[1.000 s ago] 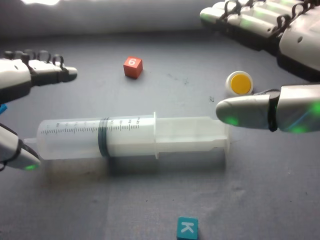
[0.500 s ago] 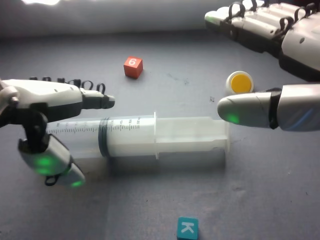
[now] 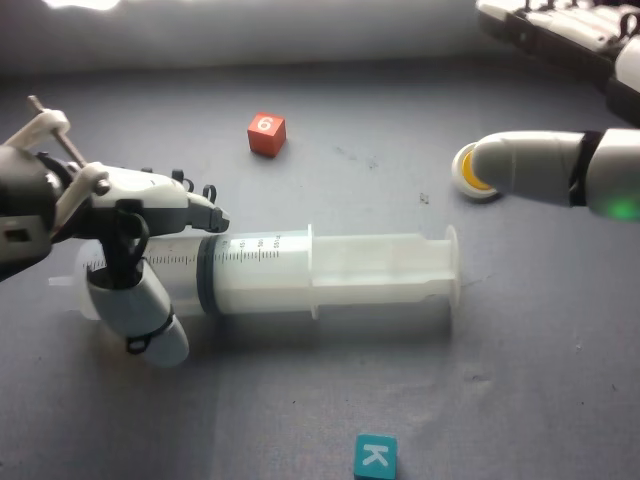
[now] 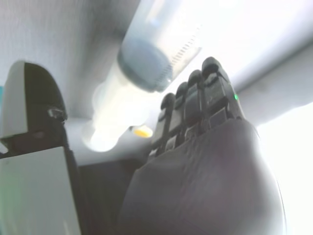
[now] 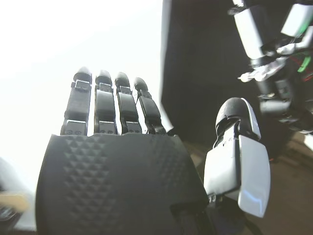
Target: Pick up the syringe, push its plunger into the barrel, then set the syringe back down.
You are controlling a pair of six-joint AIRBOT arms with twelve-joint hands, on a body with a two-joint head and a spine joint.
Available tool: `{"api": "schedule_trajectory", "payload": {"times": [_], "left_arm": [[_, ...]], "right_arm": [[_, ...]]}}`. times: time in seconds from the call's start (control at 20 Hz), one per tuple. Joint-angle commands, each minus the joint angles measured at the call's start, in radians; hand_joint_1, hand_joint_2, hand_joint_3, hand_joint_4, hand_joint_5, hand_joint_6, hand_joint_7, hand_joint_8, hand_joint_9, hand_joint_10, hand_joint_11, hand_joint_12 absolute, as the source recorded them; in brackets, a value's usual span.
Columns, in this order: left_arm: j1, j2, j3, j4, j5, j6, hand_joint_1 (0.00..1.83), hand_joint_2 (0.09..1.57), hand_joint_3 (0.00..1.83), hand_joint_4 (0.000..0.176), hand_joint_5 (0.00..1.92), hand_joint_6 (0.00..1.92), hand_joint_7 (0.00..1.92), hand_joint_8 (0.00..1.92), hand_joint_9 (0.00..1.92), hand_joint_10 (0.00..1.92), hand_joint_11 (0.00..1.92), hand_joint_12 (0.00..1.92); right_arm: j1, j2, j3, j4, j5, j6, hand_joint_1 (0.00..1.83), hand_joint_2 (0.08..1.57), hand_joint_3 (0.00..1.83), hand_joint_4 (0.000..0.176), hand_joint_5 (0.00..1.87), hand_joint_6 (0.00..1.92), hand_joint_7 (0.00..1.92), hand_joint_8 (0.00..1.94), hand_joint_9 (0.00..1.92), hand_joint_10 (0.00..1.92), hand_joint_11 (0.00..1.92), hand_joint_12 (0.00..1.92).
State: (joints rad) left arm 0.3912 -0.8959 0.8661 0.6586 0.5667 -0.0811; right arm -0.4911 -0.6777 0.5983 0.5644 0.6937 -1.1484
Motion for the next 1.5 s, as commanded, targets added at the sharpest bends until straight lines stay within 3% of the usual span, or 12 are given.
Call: {"api": "schedule_trajectory", "payload": {"times": [0.0,0.15,0.25,0.45,0.65,0.7,0.8,0.95,1.05,1.15,1.35,1.45], "left_arm": [[-0.009,-0.014,0.012,0.028,-0.015,-0.009,1.22,0.90,0.01,0.000,0.09,0.00,0.00,0.00,0.00,0.00,0.00,0.32],[-0.012,-0.053,0.050,0.028,-0.001,-0.014,1.11,0.85,0.00,0.000,0.00,0.00,0.00,0.00,0.00,0.00,0.00,0.23],[-0.013,-0.074,0.065,0.028,0.012,-0.019,1.15,0.90,0.01,0.000,0.00,0.00,0.00,0.00,0.00,0.00,0.00,0.01],[-0.012,-0.095,0.069,0.020,0.029,-0.032,1.11,0.89,0.01,0.000,0.01,0.00,0.00,0.00,0.00,0.00,0.03,0.01],[0.011,-0.103,0.069,0.020,0.031,-0.039,1.13,0.93,0.02,0.000,0.00,0.00,0.00,0.00,0.00,0.00,0.07,0.04],[0.015,-0.104,0.069,0.020,0.031,-0.040,1.14,0.94,0.01,0.000,0.00,0.00,0.00,0.00,0.00,0.00,0.01,0.26],[0.028,-0.107,0.072,0.020,0.030,-0.042,1.09,0.96,0.01,0.000,0.00,0.00,0.00,0.00,0.00,0.00,0.00,0.41],[0.036,-0.113,0.075,0.020,0.023,-0.043,1.10,0.96,0.01,0.000,0.00,0.00,0.00,0.00,0.00,0.00,0.00,0.26],[0.042,-0.115,0.078,0.020,0.018,-0.043,1.09,0.96,0.00,0.000,0.00,0.00,0.00,0.00,0.00,0.00,0.00,0.35],[0.049,-0.118,0.082,0.020,0.015,-0.043,1.23,0.97,0.00,0.000,0.00,0.00,0.00,0.00,0.00,0.00,0.00,0.08],[0.080,-0.125,0.090,0.021,0.003,-0.043,1.24,0.91,0.00,0.000,0.19,0.03,0.15,0.02,0.14,0.03,0.00,0.68],[0.090,-0.126,0.088,0.020,-0.008,-0.043,1.25,0.92,0.00,0.000,0.22,0.03,0.20,0.02,0.18,0.03,0.00,0.71]], "right_arm": [[-0.004,0.004,0.000,-0.023,0.157,0.055,0.03,1.08,0.00,0.000,0.00,0.00,0.00,0.00,0.00,0.00,0.00,0.00],[-0.095,0.004,0.003,-0.023,0.360,0.291,0.06,1.09,0.00,0.000,0.00,0.00,0.00,0.00,0.00,0.00,0.00,0.00],[-0.156,0.001,0.004,-0.023,0.490,0.423,0.08,1.06,0.00,0.000,0.03,0.01,0.00,0.00,0.00,0.00,0.00,0.00],[-0.238,-0.011,0.004,-0.023,0.598,0.579,0.11,1.07,0.00,0.000,0.00,0.00,0.00,0.00,0.00,0.00,0.00,0.00],[-0.247,-0.014,0.004,-0.023,0.593,0.623,0.03,1.07,0.00,0.000,0.00,0.00,0.00,0.00,0.00,0.00,0.00,0.00],[-0.251,-0.014,0.004,-0.023,0.594,0.641,0.01,1.07,0.00,0.000,0.00,0.00,0.00,0.00,0.00,0.00,0.00,0.00],[-0.258,-0.014,0.003,-0.023,0.594,0.673,0.01,1.06,0.00,0.000,0.01,0.00,0.00,0.00,0.00,0.00,0.01,0.00],[-0.261,-0.016,0.003,-0.024,0.606,0.673,0.03,1.05,0.00,0.000,0.02,0.01,0.00,0.00,0.00,0.00,0.01,0.01],[-0.261,-0.016,0.003,-0.025,0.607,0.673,0.02,1.06,0.00,0.000,0.02,0.00,0.00,0.00,0.00,0.00,0.00,0.01],[-0.261,-0.016,0.003,-0.025,0.607,0.673,0.05,1.04,0.00,0.000,0.08,0.02,0.06,0.02,0.05,0.02,0.03,0.02],[-0.261,-0.017,0.003,-0.025,0.608,0.678,0.07,1.05,0.00,0.000,0.04,0.01,0.01,0.00,0.00,0.00,0.03,0.02],[-0.261,-0.018,0.003,-0.025,0.618,0.683,0.08,1.06,0.00,0.000,0.03,0.00,0.00,0.00,0.00,0.00,0.02,0.01]]}}
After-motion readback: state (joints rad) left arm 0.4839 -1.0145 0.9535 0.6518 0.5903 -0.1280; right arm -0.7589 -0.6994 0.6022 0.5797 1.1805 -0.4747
